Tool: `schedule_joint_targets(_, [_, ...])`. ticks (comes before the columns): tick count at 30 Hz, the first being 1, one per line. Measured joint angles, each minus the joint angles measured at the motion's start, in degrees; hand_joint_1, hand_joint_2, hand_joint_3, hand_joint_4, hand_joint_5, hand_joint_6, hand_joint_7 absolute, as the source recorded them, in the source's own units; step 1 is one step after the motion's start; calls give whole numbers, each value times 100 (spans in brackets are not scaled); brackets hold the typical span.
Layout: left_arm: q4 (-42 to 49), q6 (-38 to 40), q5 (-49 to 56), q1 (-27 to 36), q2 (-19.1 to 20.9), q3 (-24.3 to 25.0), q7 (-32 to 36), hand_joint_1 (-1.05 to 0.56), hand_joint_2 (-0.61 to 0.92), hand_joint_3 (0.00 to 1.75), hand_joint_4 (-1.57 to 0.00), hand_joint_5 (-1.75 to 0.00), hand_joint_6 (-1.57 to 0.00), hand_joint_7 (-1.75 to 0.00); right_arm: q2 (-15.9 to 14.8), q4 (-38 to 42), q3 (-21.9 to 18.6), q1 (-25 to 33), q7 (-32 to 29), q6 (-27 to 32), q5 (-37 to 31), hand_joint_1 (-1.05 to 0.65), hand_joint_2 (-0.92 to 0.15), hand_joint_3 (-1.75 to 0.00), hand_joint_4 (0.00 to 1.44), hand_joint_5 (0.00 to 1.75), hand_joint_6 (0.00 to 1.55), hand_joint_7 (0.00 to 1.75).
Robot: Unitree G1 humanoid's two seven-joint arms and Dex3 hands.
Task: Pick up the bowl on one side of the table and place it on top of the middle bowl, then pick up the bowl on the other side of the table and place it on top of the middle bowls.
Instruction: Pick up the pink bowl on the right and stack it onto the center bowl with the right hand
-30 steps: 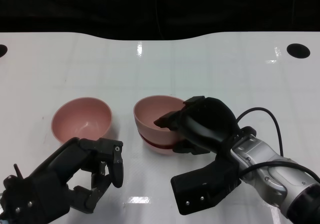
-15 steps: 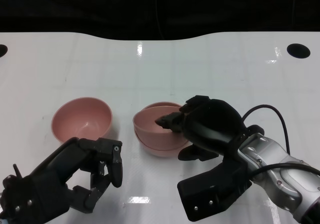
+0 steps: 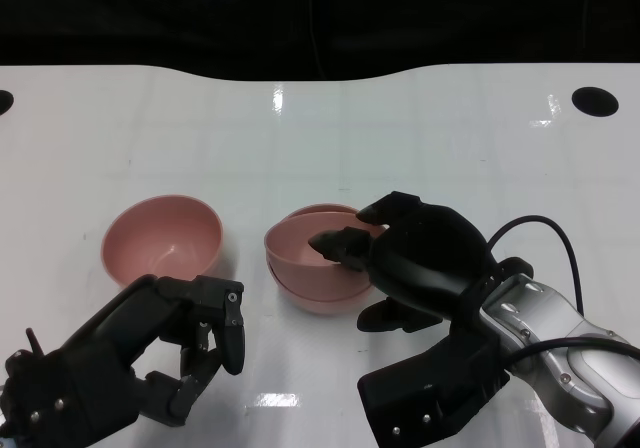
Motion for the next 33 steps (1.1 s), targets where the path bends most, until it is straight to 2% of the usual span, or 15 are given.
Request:
schedule_joint_targets(4, [-2,9,-2,0,0,0,0,-14,34,145,-88,-175,-80,-160,-15,-11,10,130,-344,34,-234,-76,-92,-25,8,39,29,0])
schedule_joint_targets(7, [-2,16,-2,1,1,2,0,-14,34,145,-89,-175,-80,-160,-19,-9,38,304,-523,59,-369,-75,-92,-25,6,40,28,0])
schedule_joint_targets(16, [-4,25,-3,1,1,1,0,-14,34,145,-89,-175,-80,-160,-23,-9,38,333,-564,64,-396,-75,-92,-25,3,44,27,0])
schedule_joint_targets(19, [-27,58,-2,2,5,2,0,-15,35,144,-88,-175,-80,-160,-14,139,62,356,-741,89,-474,-75,-92,-27,0,46,24,0])
schedule_joint_targets(33, [40,-27,-1,0,14,2,-1,-14,34,145,-88,-175,-79,-161,18,370,119,424,-854,127,-527,-75,-92,-27,0,48,25,1])
